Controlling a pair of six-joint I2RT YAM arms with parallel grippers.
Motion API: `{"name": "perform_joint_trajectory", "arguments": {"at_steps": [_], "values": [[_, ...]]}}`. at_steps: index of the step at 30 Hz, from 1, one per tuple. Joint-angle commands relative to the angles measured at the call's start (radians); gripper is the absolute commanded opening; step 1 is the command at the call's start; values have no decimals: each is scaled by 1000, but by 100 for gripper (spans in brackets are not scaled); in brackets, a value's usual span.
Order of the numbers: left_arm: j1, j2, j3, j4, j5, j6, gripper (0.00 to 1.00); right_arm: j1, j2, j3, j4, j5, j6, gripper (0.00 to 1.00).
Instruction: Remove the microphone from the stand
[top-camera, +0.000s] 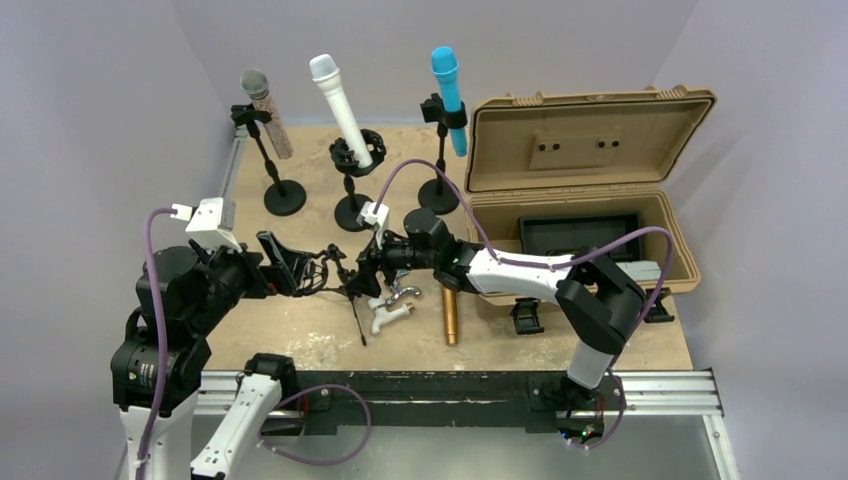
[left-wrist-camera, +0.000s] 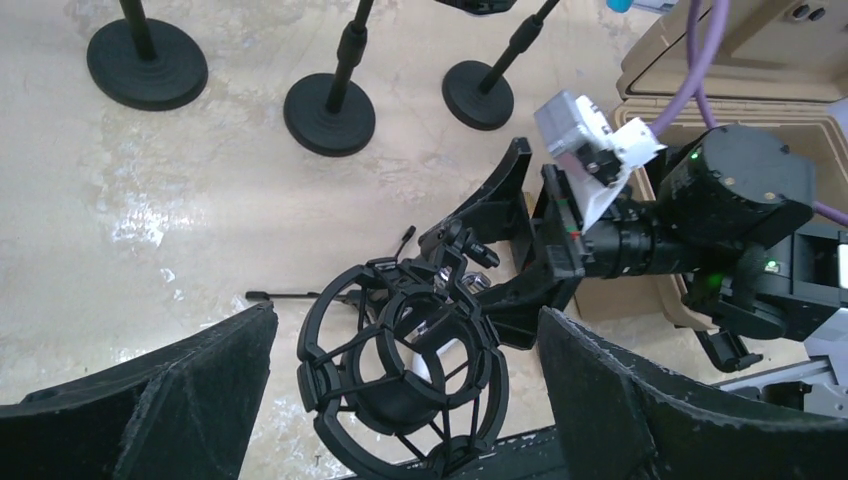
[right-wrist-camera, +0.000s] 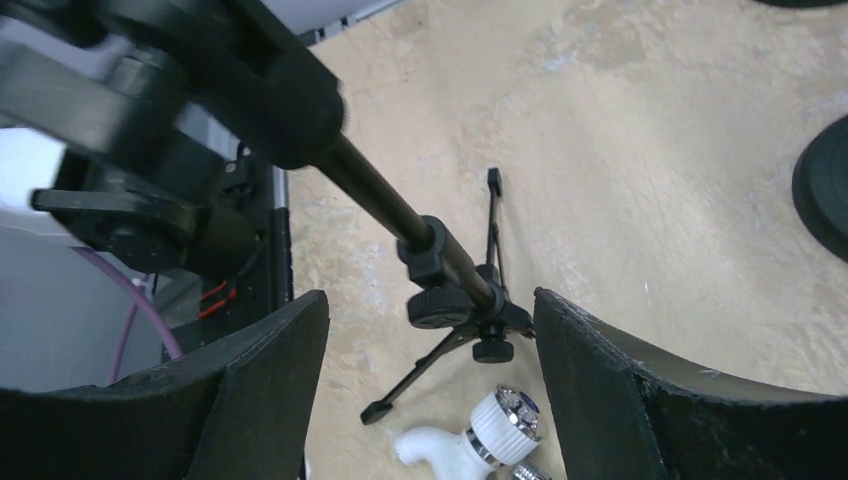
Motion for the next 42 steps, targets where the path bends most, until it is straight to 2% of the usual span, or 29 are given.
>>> {"name": "perform_joint_trajectory", "arguments": {"at_steps": [1,7,14,17,20,22,27,30,34,37,42], "values": [[2,-12,-20,135,10,15,100,-1,21,61,-14,73,-4,73],[3,-40,-12,220,-39,1,100,0,34,77,-8,95,1,61],[2,-63,-17,218,-58,-4,100,7,27,59,-2,118,-13,44],[2,-67,-18,204,-71,6,100,21,20,38,16,122,-26,43],[2,-71,-14,190,-84,16,100,37,18,27,18,149,-41,48],[3,-73,-11,181,-91,18,100,39,17,22,19,167,-45,46],[2,-76,-6,168,-101,23,100,51,-3,-1,35,232,-52,28],[2,-78,-1,164,-111,23,100,80,-20,-18,57,324,-79,18],[2,-86,0,170,-124,20,100,154,-17,-38,102,565,-151,1],[2,-90,2,169,-129,18,100,204,1,-54,162,764,-211,0],[3,-102,-5,163,-140,18,100,300,43,-70,266,951,-319,0]]}}
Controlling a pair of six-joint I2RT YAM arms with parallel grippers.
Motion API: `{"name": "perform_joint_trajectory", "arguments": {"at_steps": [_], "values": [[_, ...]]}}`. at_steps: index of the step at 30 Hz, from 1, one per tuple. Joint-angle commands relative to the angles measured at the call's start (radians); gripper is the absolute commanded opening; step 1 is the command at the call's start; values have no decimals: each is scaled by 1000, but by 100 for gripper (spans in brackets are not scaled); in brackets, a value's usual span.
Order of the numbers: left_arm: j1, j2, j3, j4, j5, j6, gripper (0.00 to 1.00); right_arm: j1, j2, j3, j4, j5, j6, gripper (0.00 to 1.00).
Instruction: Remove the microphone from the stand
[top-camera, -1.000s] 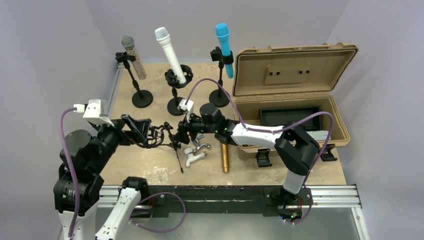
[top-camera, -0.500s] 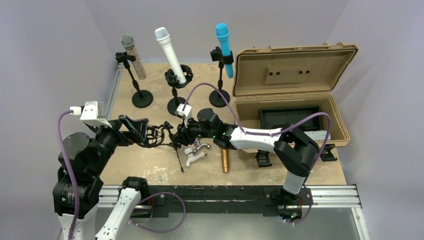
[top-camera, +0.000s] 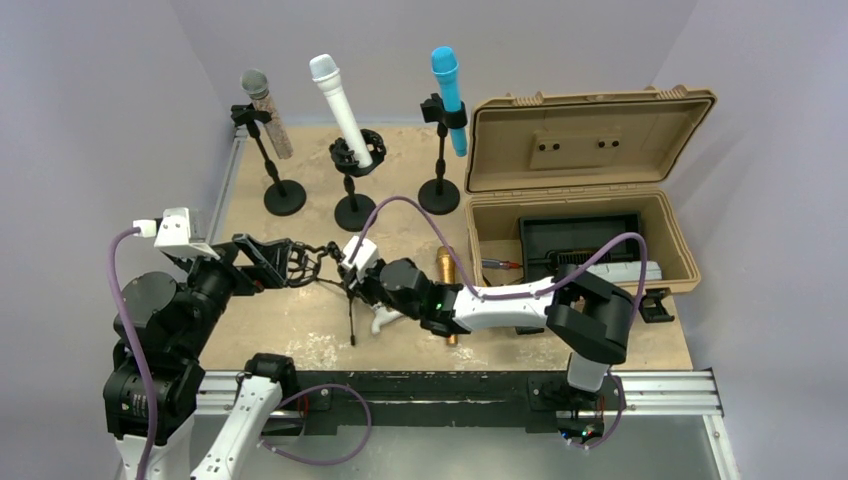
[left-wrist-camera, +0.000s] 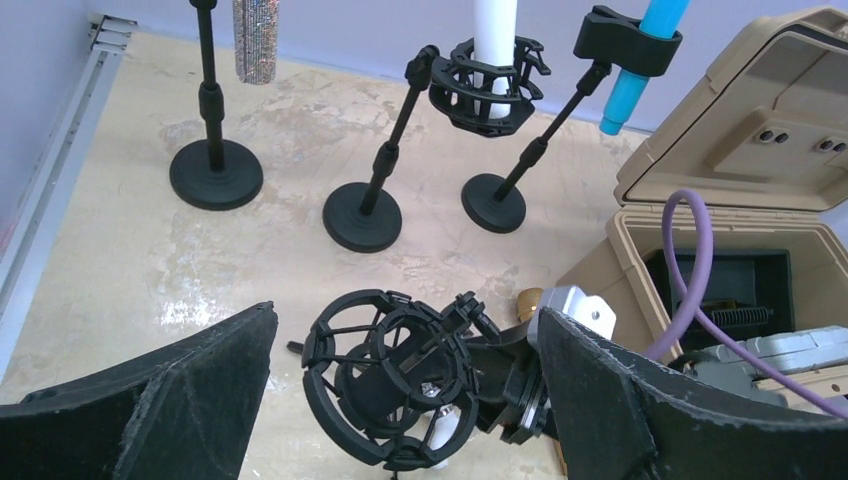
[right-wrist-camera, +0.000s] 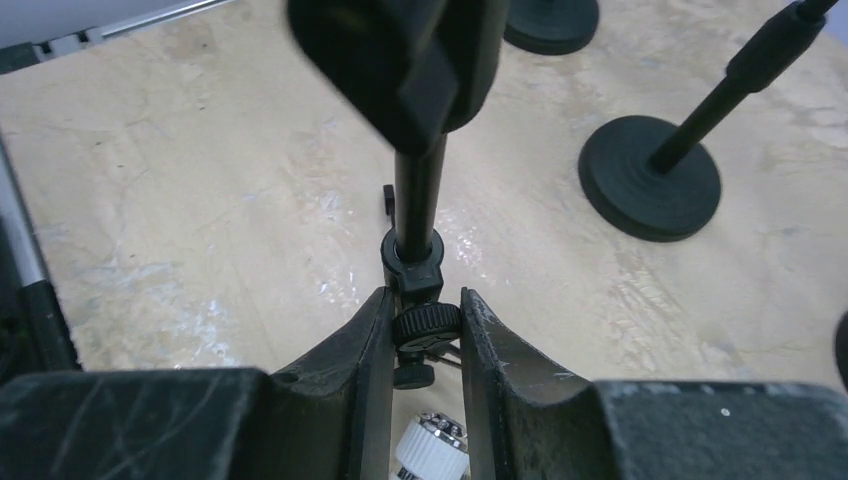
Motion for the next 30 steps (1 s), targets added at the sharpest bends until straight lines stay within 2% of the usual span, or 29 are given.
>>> {"name": "perform_joint_trajectory", "arguments": {"at_steps": [1,3,8,12,15,17,20,26,30], "values": [[2,-16,12,8,-21,20,100,63,25,1,151,264,-121,0],[2,-19,6,7,-24,20,100,67,22,1,157,253,-113,1],[2,-24,-12,14,-22,15,100,65,-2,-22,160,144,-54,27],[2,-19,-14,19,-11,11,100,41,-45,-25,99,-3,59,53],[2,-17,-18,23,-10,14,100,-28,-70,-38,72,-193,183,62],[2,-14,-18,25,-8,16,100,-97,-75,-53,74,-346,267,64],[2,-10,-20,28,0,16,100,-154,-67,-38,54,-491,339,66],[2,-4,-18,32,12,9,100,-188,-41,24,-21,-565,397,67],[2,-4,-13,28,14,8,100,-202,-30,41,-32,-605,412,61]]}}
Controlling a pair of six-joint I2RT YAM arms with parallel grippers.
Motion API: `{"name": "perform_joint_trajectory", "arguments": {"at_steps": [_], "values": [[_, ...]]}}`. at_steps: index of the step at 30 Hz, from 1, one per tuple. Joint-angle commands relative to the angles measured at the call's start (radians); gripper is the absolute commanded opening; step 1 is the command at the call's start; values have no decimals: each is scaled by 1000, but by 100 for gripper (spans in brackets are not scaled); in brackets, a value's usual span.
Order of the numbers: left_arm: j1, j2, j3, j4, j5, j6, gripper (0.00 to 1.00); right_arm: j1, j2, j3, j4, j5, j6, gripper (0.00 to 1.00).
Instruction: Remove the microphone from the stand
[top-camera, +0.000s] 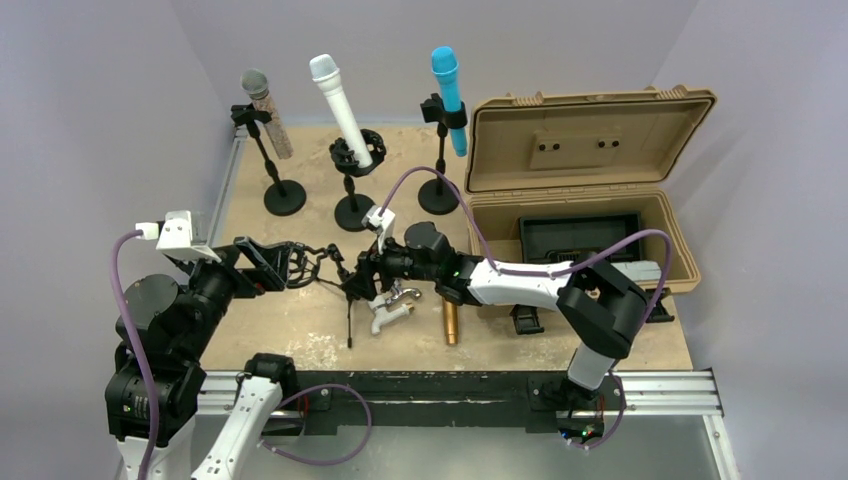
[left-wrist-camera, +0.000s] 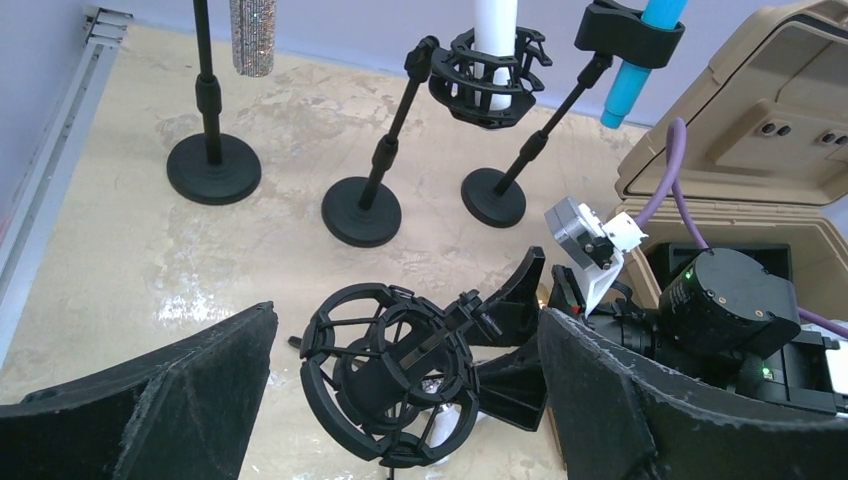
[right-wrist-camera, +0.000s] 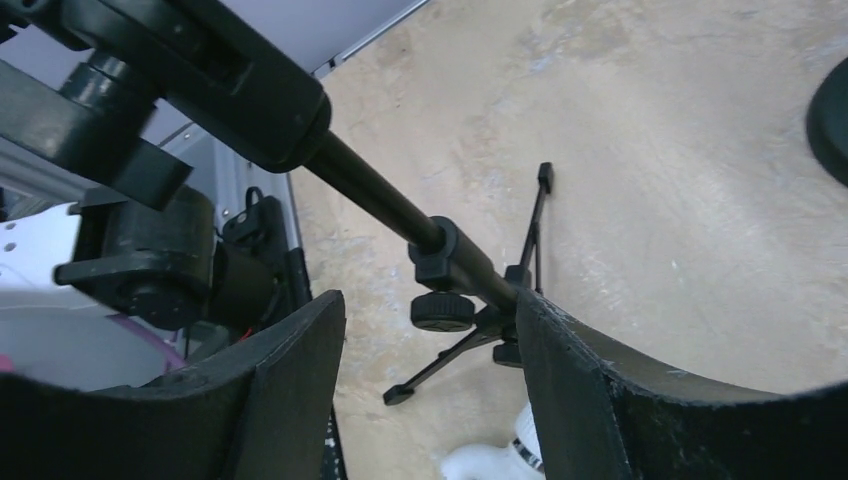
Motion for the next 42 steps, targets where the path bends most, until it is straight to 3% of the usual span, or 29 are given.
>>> {"name": "perform_joint_trajectory", "arguments": {"at_steps": [1,11,18,23,31,36,42], "values": [[2,12,4,31,13,9,100,-13,9,56,-8,-111,57,60],[3,16,-1,33,13,8,100,-13,42,83,-23,-58,30,34],[2,15,-2,30,2,9,100,3,44,93,-48,79,-38,0],[2,14,-4,32,0,4,100,116,72,141,-89,418,-173,0],[2,-7,-2,13,-31,0,100,266,121,145,19,917,-465,0],[2,-17,-4,4,-39,-5,100,312,159,131,134,1111,-616,0],[2,-25,-8,1,-40,-8,100,325,165,141,136,1087,-622,5]]}}
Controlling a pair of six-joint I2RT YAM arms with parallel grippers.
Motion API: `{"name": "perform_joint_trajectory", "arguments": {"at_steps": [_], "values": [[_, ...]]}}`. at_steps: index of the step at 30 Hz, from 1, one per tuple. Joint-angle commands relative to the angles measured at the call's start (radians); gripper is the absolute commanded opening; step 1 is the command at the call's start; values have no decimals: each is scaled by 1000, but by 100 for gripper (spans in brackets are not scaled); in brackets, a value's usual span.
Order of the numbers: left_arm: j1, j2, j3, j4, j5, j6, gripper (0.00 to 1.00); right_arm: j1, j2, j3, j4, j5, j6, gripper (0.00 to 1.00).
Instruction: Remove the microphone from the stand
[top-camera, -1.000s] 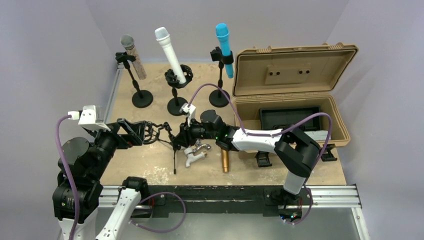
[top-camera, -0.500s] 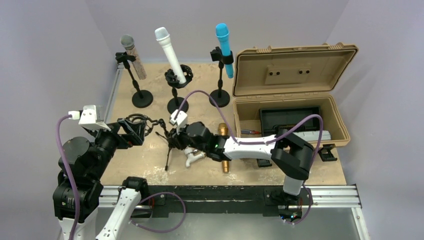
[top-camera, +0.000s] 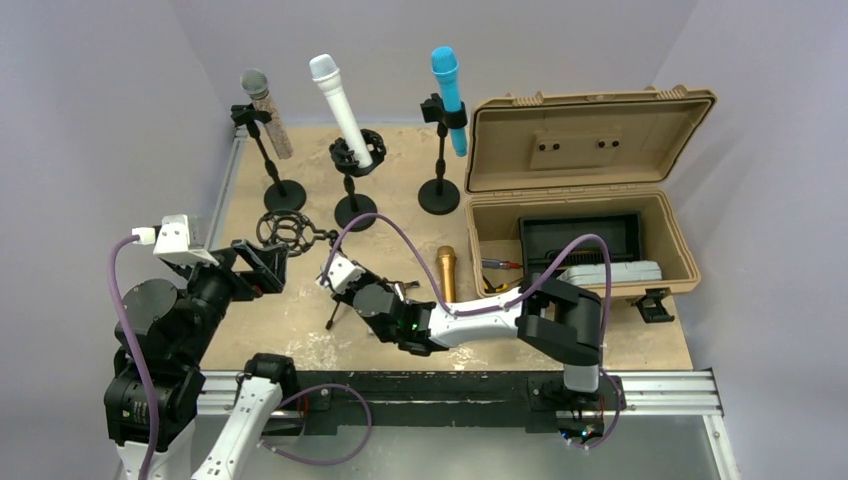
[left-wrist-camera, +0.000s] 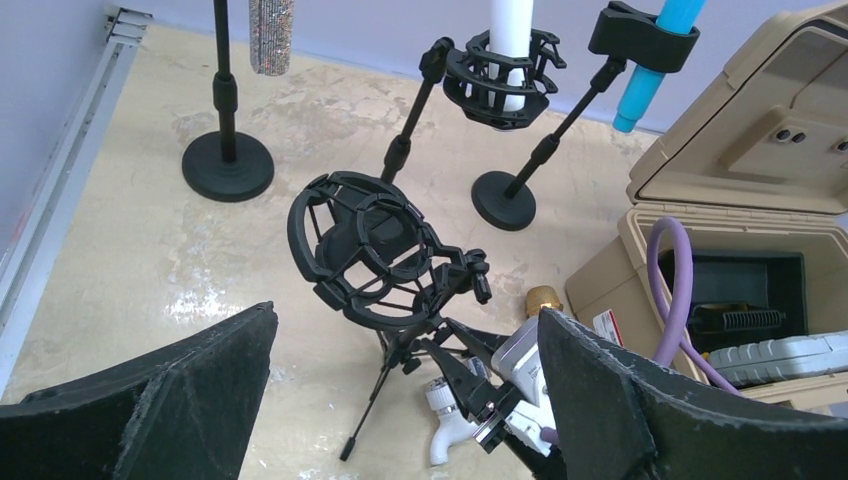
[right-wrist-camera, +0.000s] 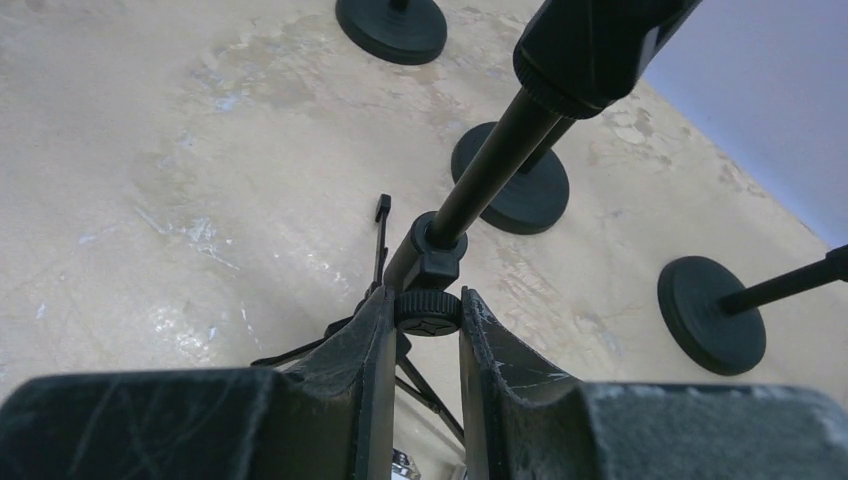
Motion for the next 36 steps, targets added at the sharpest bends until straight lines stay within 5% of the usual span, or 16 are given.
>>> {"name": "perform_joint_trajectory", "arguments": {"at_steps": [1,10,20,33,36], "values": [[2,-10,-5,10,-14,-8,100,0,-22,24,27,53,-25,8],[2,-11,-11,4,-14,-6,100,-63,-192,-42,-65,-308,258,53],[2,7,-28,17,25,-25,100,-218,-331,-76,-142,-680,556,61],[0,220,-169,47,322,-239,86,-236,-494,-115,-148,-571,513,63],[-87,226,-213,119,292,-303,84,-239,-523,-145,-148,-542,511,63]]}}
